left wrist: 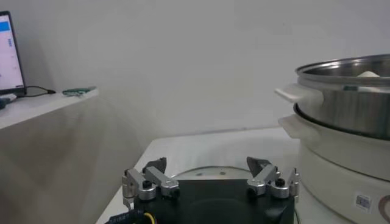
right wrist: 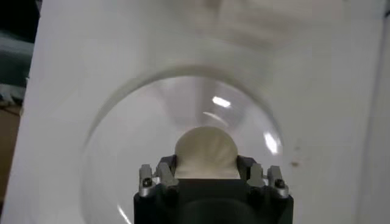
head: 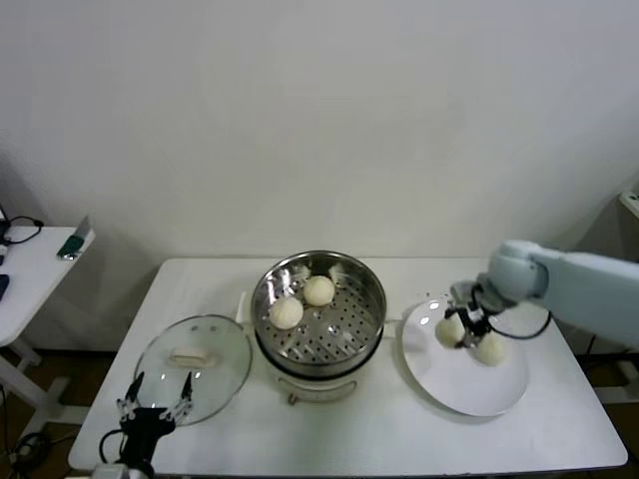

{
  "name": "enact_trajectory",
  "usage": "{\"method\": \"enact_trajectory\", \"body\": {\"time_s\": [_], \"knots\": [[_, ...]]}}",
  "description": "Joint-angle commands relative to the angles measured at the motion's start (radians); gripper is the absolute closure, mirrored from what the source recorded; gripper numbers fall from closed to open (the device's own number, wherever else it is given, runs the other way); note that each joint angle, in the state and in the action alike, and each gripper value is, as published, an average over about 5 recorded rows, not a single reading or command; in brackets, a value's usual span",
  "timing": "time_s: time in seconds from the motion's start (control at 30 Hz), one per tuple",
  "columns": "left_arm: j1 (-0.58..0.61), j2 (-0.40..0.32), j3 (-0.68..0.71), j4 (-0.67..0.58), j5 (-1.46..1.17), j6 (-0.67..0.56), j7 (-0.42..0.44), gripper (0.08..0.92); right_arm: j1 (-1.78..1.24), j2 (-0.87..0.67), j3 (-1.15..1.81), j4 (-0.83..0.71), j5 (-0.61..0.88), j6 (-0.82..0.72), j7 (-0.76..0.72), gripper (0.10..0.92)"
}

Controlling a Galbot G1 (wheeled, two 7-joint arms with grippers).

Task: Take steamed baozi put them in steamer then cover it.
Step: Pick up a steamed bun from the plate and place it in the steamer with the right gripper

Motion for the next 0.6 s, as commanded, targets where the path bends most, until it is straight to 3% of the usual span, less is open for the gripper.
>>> {"method": "enact_trajectory", "body": {"time_s": [0.03,0.3,0.6], "knots": [[-0.001,0.002,0.001,-0.001,0.001,0.0,0.0,0.177,0.459,0.304,-0.031,0.032,0.046,0.355,-0.094,0.372],[0.006,0.006,-0.007,-0.015,-0.004,0.0,0.0,0.177,0.362,0.45,0.025,0.255,-0.035,0.372,-0.004,0.372],[0.017,0.013,-0.017,-0.021,-0.011,-0.001,0.0,0.177,0.188,0.502,-0.039,0.279,-0.169,0.371,0.018,0.372]]}}
